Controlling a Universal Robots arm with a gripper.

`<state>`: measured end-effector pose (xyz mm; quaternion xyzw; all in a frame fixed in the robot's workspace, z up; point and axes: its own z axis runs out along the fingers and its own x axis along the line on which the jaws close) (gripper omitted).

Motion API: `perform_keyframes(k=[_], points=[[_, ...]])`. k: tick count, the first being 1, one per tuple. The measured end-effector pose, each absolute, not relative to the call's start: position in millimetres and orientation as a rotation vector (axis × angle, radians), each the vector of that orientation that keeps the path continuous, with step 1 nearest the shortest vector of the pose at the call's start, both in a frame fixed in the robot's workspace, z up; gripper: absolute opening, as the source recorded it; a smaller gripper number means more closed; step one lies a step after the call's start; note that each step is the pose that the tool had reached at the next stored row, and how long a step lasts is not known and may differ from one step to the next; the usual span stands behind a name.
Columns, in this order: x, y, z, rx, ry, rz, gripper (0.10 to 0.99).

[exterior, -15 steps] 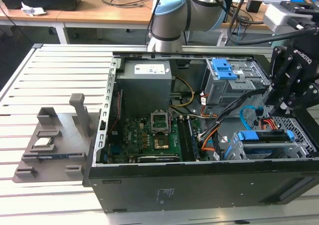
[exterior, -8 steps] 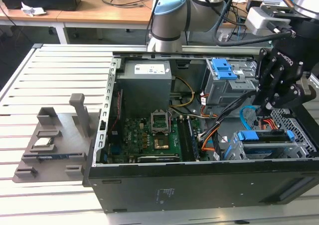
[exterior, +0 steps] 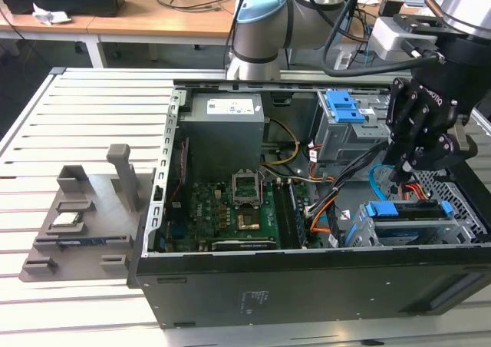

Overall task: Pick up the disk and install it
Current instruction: 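Insert the second disk wire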

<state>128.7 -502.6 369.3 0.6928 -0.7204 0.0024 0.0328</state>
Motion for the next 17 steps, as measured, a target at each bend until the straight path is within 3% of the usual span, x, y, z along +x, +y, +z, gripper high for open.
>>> perform_keyframes(k=[1,4,17], points=[[128.7,-502.6,369.3,2.132,-2.217,0.008,0.349],[128.7,-502.6,369.3,2.133,-2.216,0.008,0.161],[133.7,-520.9,356.8,2.135,-2.213,0.007,0.161]])
